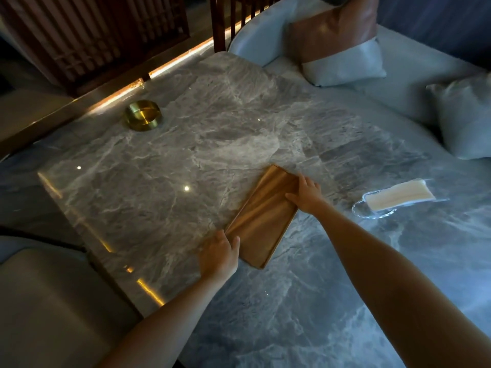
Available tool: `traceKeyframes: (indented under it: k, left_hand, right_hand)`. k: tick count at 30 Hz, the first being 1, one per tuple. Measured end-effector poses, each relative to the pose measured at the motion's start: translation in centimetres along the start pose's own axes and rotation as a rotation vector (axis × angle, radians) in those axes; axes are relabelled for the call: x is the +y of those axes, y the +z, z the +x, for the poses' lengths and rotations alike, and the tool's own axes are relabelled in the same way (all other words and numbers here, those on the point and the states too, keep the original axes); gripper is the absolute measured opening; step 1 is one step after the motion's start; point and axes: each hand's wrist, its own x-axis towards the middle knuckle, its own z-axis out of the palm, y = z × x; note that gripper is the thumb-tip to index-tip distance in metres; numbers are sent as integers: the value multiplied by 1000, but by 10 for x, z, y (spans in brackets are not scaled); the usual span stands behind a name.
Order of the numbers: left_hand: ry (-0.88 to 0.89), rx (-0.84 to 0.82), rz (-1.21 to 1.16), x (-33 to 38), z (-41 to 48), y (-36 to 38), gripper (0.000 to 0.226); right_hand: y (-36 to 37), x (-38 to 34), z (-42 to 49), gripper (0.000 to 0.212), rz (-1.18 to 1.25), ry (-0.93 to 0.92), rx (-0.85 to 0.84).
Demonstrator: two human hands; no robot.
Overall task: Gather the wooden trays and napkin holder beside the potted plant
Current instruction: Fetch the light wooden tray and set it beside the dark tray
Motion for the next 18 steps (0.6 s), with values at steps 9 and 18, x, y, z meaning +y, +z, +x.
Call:
traceKeyframes:
  k: [9, 18]
  left_hand:
    - [-51, -40, -11, 2, 6, -7, 48]
    - [13, -70, 117, 19, -5, -16, 50]
  right_hand:
    - [12, 29, -43, 66, 81, 124, 33]
    - [40, 77, -110, 55, 256, 262, 27]
